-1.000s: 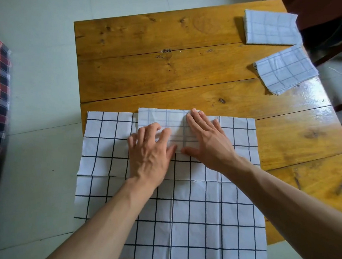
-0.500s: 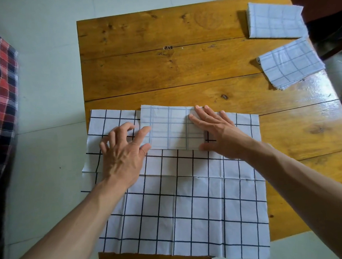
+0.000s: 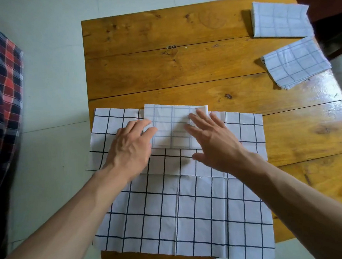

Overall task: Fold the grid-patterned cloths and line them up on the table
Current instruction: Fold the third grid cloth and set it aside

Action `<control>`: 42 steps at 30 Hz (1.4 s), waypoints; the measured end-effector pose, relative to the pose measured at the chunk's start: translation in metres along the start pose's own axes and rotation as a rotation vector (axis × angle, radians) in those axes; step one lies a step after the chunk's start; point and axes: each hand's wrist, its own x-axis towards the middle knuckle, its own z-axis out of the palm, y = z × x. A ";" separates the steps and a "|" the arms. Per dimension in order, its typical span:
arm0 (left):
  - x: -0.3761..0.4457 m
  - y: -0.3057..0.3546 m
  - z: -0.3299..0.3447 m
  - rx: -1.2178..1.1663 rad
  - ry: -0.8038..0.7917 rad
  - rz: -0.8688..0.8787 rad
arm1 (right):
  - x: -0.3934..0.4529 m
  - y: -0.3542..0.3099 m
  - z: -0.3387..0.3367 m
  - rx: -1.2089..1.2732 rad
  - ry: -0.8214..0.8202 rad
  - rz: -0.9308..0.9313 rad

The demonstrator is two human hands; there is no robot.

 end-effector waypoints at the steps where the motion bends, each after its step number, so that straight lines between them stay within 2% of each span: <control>1: 0.000 0.000 -0.001 -0.004 -0.010 0.013 | -0.001 -0.003 0.003 0.024 -0.002 0.011; 8: 0.007 -0.002 -0.006 -0.028 -0.064 0.184 | -0.003 -0.003 0.008 0.148 0.031 0.093; 14: 0.031 0.016 -0.023 0.117 -0.326 0.251 | 0.000 -0.003 0.006 0.118 0.033 0.086; 16: 0.039 0.022 -0.026 0.173 -0.342 0.249 | 0.001 -0.002 0.006 0.108 0.045 0.084; 20: 0.039 0.025 -0.025 0.144 -0.288 0.228 | 0.002 -0.001 0.009 0.102 0.072 0.073; 26: 0.029 0.024 -0.011 0.053 -0.088 0.262 | 0.003 0.003 0.016 0.108 0.138 0.051; 30: 0.028 0.026 -0.006 0.058 0.047 0.263 | 0.003 0.004 0.023 0.150 0.250 0.040; 34: 0.030 0.028 -0.002 0.049 0.089 0.215 | 0.004 0.003 0.025 0.155 0.290 0.049; 38: 0.034 0.030 -0.003 0.036 0.183 0.250 | 0.008 0.003 0.025 0.137 0.318 0.057; 42: 0.037 0.030 -0.014 0.041 0.209 0.274 | 0.012 0.007 0.021 0.123 0.432 0.020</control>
